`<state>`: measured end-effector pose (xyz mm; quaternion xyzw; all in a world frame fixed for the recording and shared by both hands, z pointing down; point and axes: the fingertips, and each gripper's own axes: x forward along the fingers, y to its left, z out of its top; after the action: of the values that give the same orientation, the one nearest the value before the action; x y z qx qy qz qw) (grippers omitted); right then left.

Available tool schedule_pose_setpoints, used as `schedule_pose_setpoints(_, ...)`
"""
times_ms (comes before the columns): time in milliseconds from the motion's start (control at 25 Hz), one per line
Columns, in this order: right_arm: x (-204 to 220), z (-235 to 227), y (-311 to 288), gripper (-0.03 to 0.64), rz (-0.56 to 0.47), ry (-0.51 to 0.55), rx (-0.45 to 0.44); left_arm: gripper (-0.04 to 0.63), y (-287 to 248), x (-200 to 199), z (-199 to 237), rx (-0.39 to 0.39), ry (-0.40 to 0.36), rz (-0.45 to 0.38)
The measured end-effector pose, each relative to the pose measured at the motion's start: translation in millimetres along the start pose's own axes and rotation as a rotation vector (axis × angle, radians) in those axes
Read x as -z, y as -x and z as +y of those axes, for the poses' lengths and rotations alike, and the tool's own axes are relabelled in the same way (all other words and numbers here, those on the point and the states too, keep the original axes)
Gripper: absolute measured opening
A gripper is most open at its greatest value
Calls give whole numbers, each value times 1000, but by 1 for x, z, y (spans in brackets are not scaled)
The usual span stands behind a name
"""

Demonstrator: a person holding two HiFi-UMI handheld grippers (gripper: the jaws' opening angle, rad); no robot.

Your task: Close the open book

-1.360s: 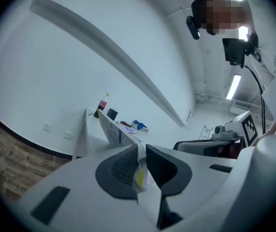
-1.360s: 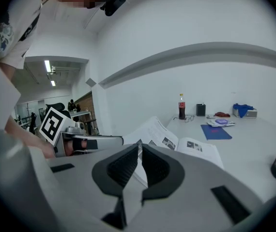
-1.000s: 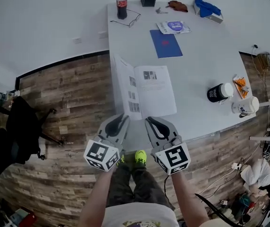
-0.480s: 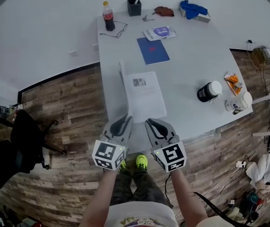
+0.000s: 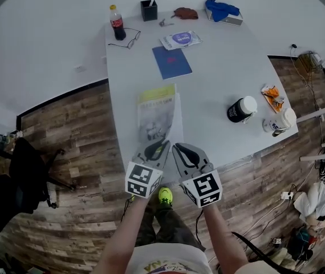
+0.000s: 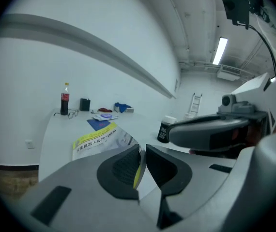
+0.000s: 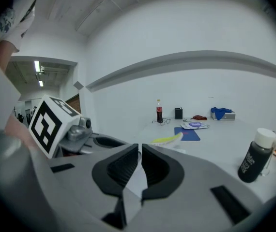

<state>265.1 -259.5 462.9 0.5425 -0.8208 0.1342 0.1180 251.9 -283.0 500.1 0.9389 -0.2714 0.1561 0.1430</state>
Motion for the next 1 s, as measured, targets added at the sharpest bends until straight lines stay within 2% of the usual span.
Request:
schedule_pose_setpoints(200,9,-16,6,31,12,-20,11,46,-37,57,-14,25,-3,125)
schedule_pose_setpoints(560,35,-35,17,31,42,-45,18,46,-57,101,-33,62,-18,169)
schedule_pose_setpoints(720,33,-34,19,31,35,-47,7,52,-56,97,-37,82,-24,176)
schedule_pose_setpoints(1000,16,-31,25,31,1,-42,-11,52,-26,43,-55,121,-109,88)
